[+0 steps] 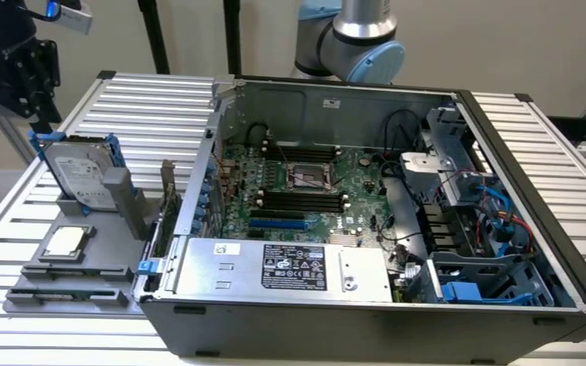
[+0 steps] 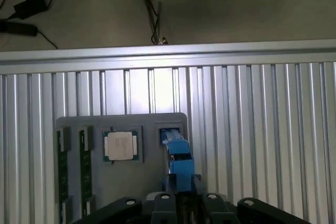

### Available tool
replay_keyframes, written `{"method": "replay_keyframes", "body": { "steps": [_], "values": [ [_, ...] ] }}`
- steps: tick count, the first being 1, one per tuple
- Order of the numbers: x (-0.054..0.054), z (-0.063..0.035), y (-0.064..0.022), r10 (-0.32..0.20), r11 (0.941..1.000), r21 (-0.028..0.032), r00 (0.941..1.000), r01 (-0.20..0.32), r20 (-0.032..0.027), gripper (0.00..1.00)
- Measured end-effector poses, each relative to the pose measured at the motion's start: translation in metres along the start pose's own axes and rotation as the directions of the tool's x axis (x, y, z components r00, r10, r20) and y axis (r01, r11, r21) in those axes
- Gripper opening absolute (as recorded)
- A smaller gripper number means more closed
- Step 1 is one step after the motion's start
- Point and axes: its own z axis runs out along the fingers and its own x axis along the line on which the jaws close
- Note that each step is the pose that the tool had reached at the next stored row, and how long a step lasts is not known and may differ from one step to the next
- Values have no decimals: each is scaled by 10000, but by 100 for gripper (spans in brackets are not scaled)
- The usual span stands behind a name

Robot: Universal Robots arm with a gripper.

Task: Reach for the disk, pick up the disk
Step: 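Pick up the disk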

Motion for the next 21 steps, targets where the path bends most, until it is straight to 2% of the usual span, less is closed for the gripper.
{"method": "replay_keyframes", "body": {
  "steps": [4, 6, 7, 21],
  "values": [
    [0, 1, 0, 0, 10000, -2, 10000, 0, -2, 47],
    [0, 14, -1, -1, 10000, 2, 10000, 1, -2, 47],
    [0, 24, -1, 0, 10000, 1, 10000, 0, -5, 54],
    [2, 271, 16, -28, 10000, 2, 10000, 28, -54, 54]
  ]
}}
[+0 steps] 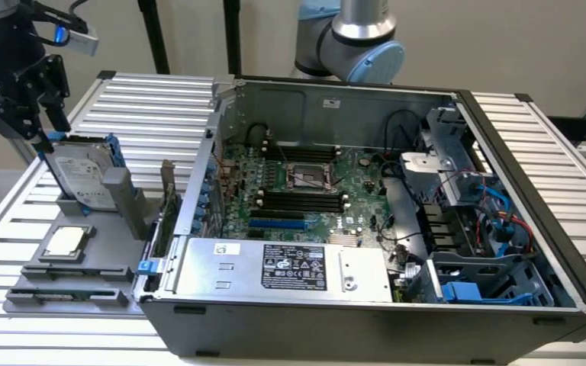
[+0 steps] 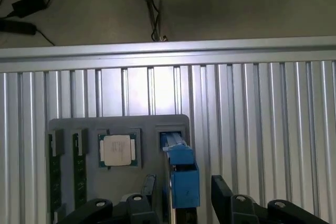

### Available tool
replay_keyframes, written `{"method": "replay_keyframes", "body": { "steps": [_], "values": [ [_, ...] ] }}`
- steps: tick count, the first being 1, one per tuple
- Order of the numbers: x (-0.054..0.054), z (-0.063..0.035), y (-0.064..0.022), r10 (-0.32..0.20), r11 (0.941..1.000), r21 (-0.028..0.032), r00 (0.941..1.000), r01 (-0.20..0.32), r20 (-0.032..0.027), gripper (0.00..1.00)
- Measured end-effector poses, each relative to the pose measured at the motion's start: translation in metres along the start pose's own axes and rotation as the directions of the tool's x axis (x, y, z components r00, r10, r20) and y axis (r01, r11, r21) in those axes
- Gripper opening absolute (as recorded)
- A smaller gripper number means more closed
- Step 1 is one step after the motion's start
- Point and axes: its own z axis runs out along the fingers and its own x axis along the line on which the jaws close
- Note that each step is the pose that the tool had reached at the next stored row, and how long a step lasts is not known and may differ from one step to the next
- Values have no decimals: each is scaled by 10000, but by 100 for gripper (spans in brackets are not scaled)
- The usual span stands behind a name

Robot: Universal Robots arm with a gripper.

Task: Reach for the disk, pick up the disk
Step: 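Pick up the disk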

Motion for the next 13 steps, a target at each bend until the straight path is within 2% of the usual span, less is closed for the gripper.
{"method": "replay_keyframes", "body": {
  "steps": [13],
  "values": [
    [1, 133, 3, -208, 9998, 3, 9998, 208, -74, 54]
  ]
}}
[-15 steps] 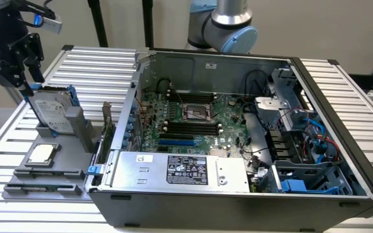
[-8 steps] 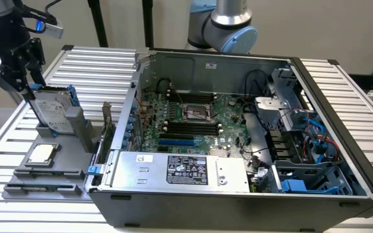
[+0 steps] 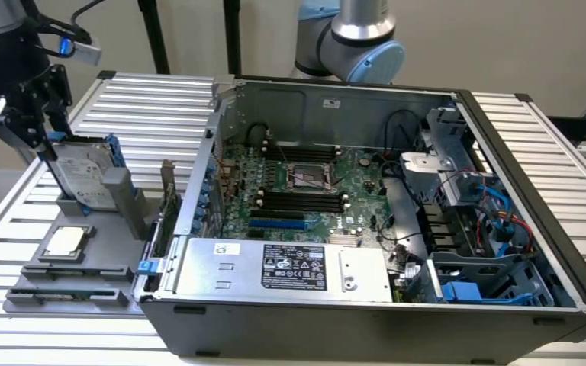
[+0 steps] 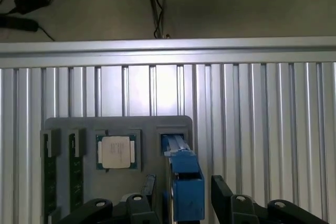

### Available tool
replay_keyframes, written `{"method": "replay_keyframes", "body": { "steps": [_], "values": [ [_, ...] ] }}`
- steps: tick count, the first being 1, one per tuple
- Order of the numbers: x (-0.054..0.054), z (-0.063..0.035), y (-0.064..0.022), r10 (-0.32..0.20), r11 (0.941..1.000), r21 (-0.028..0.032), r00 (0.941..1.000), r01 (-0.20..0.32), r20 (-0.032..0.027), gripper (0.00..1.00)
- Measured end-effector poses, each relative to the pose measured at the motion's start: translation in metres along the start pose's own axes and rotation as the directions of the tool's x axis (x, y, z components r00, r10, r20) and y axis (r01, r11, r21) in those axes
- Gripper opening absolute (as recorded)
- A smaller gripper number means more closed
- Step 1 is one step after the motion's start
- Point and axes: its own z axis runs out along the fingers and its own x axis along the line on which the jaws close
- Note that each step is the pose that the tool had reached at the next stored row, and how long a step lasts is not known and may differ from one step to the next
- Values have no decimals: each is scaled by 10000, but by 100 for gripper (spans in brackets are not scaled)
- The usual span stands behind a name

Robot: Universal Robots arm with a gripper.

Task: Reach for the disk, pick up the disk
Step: 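Pick up the disk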

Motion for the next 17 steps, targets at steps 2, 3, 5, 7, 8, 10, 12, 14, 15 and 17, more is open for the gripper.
{"method": "replay_keyframes", "body": {
  "steps": [2, 3, 5, 7, 8, 10, 12, 14, 15, 17],
  "values": [
    [0, 14, 0, -26, 10000, 0, 10000, 26, -11, 54],
    [0, 18, 0, -41, 10000, 0, 10000, 41, -15, 54],
    [0, 23, 2, -89, 10000, 2, 10000, 89, -26, 54],
    [-1, 33, 3, -131, 9999, 12, 9999, 131, -36, 54],
    [-1, 40, 4, -147, 9999, 18, 9999, 147, -43, 54],
    [-1, 50, 9, -166, 9999, 44, 9998, 166, -51, 54],
    [0, 62, 19, -180, 9998, 111, 9998, 180, -49, 54],
    [0, 70, 28, -183, 9996, 192, 9998, 184, -49, 54],
    [0, 75, 31, -183, 9996, 233, 9998, 184, -48, 54],
    [1, 81, 35, -184, 9995, 271, 9998, 185, -47, 54]
  ]
}}
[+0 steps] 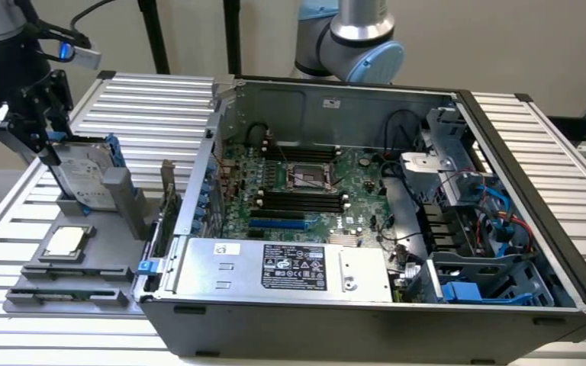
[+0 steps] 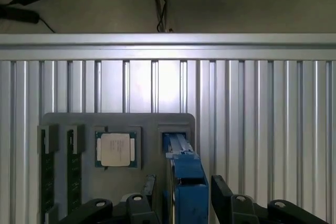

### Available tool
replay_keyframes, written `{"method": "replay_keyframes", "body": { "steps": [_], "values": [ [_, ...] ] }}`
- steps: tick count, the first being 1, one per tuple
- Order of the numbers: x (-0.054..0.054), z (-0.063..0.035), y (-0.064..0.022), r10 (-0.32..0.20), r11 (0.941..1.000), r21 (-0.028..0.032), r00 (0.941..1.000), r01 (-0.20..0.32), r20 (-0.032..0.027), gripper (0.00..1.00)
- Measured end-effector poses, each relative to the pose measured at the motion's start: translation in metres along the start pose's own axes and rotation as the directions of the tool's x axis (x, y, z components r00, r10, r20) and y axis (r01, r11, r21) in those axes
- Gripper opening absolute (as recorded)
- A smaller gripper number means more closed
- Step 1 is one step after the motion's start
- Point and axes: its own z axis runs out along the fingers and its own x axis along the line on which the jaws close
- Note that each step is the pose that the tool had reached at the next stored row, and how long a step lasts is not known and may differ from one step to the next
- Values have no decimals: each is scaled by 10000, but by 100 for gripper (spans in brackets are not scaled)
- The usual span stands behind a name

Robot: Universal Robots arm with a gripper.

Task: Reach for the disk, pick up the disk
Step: 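Pick up the disk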

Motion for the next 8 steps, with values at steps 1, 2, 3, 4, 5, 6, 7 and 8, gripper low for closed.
{"method": "replay_keyframes", "body": {
  "steps": [1, 2, 3, 4, 5, 6, 7, 8],
  "values": [
    [-1, 2, 2, 1, 10000, 6, 10000, -1, 0, 54],
    [-1, 2, 5, 1, 10000, 9, 10000, -1, -1, 54],
    [0, 3, 6, 0, 10000, 11, 10000, 0, -1, 54],
    [0, 4, 7, 0, 10000, 12, 10000, 0, 0, 54],
    [0, 5, 8, 0, 10000, 12, 10000, 0, 0, 54],
    [0, 4, 10, 1, 10000, 11, 10000, -1, -1, 54],
    [0, 5, 10, 0, 10000, 11, 10000, 0, 0, 54],
    [0, 5, 12, 0, 10000, 11, 10000, 0, 0, 54]
  ]
}}
